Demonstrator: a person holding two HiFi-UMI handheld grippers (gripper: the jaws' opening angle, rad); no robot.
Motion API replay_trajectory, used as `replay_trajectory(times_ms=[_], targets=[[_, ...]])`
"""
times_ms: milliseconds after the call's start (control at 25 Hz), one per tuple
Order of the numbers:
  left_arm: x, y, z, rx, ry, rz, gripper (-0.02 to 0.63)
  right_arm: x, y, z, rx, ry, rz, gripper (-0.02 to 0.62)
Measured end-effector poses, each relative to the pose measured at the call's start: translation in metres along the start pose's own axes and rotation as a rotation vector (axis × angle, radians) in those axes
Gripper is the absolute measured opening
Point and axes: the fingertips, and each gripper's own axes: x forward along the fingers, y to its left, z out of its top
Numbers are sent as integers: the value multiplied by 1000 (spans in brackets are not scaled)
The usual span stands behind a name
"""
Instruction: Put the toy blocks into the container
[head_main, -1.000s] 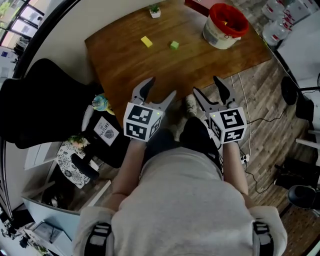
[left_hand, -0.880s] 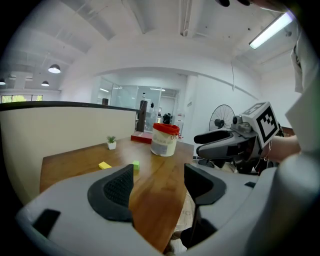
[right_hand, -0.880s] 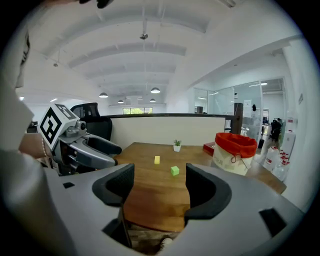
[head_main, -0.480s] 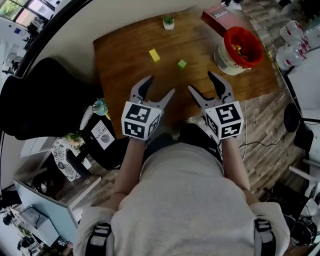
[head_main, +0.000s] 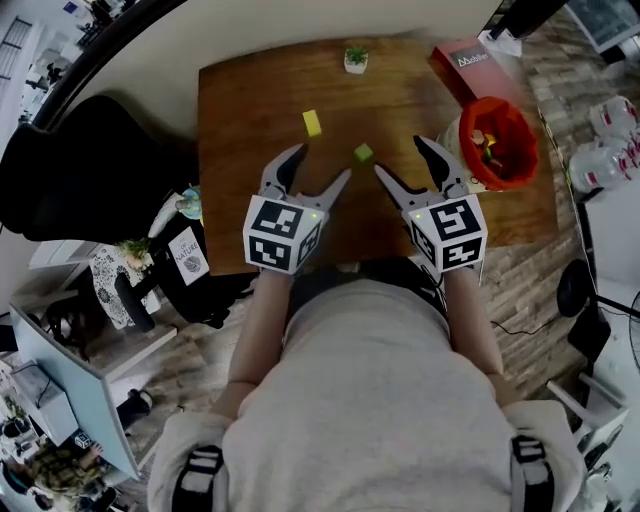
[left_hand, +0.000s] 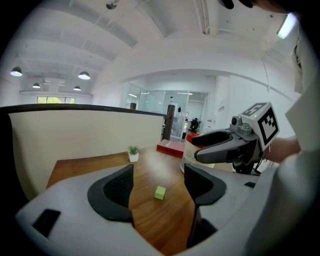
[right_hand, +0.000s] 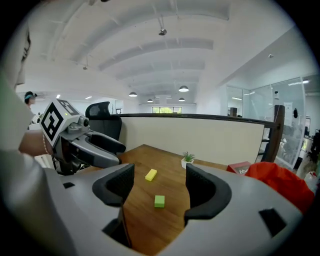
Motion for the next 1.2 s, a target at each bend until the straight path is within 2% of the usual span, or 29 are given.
replay_trajectory(times_ms=[280, 440, 880, 1080, 1200], targets=[[11, -10, -5, -65, 5, 101, 316, 17, 12, -13, -45, 26, 178, 316], [14, -17, -12, -75, 27, 131, 316, 16, 15, -20, -51, 34, 227, 314], [18, -12, -36, -103, 94, 160, 316, 27, 13, -35, -38, 61, 271, 310], [21, -7, -47, -118, 118, 140, 314, 38, 12, -41, -37, 83, 261, 307], [23, -4, -50, -118, 134, 118, 290, 42, 11, -44, -28, 96, 243, 307]])
